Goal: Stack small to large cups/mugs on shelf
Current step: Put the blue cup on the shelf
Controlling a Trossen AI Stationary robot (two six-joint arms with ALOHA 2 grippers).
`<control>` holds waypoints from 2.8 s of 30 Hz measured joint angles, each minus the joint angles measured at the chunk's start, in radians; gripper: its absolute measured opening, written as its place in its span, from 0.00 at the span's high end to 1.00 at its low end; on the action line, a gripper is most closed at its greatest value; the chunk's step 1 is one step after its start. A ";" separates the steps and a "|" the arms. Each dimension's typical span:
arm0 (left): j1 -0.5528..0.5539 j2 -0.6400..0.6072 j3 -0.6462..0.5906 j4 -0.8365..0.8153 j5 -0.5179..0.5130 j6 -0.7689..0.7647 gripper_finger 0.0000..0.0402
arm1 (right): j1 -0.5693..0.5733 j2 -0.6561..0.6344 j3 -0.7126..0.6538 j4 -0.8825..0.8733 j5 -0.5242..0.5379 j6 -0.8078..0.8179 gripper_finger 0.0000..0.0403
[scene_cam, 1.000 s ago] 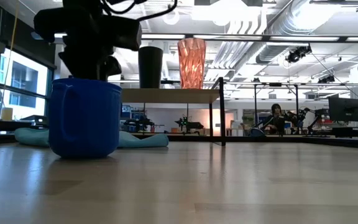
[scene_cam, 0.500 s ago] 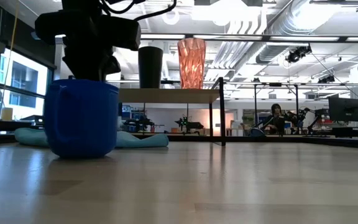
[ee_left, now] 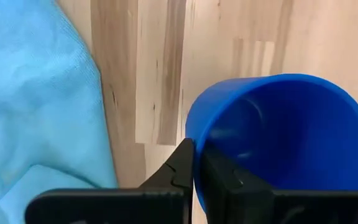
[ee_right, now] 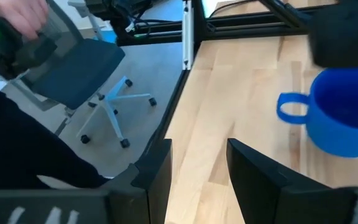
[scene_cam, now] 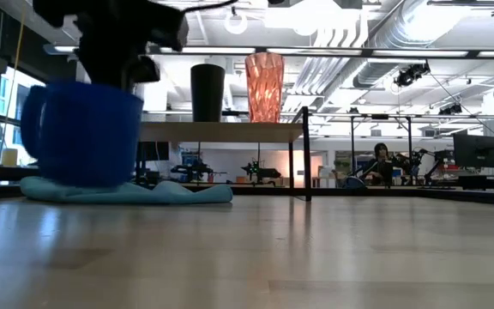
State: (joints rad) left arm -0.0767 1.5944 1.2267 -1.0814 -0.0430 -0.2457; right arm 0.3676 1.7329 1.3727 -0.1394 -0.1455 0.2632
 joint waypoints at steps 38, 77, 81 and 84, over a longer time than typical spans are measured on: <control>0.889 -0.197 0.361 -0.336 0.014 0.719 1.00 | -0.059 -0.368 0.000 -0.072 0.355 -0.202 0.64; 1.007 -0.010 0.555 -0.244 -0.014 0.879 1.00 | -0.114 -0.585 0.000 -0.314 0.298 -0.241 0.64; 1.007 0.063 0.645 -0.314 -0.014 0.894 1.00 | -0.114 -0.586 0.000 -0.342 0.298 -0.217 0.64; 1.018 0.080 0.669 -0.311 0.005 0.896 1.00 | -0.114 -0.586 0.000 -0.373 0.298 -0.190 0.64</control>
State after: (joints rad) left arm 0.9411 1.6746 1.8957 -1.3923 -0.0380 0.6504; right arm 0.2533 1.1473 1.3731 -0.5123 0.1521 0.0727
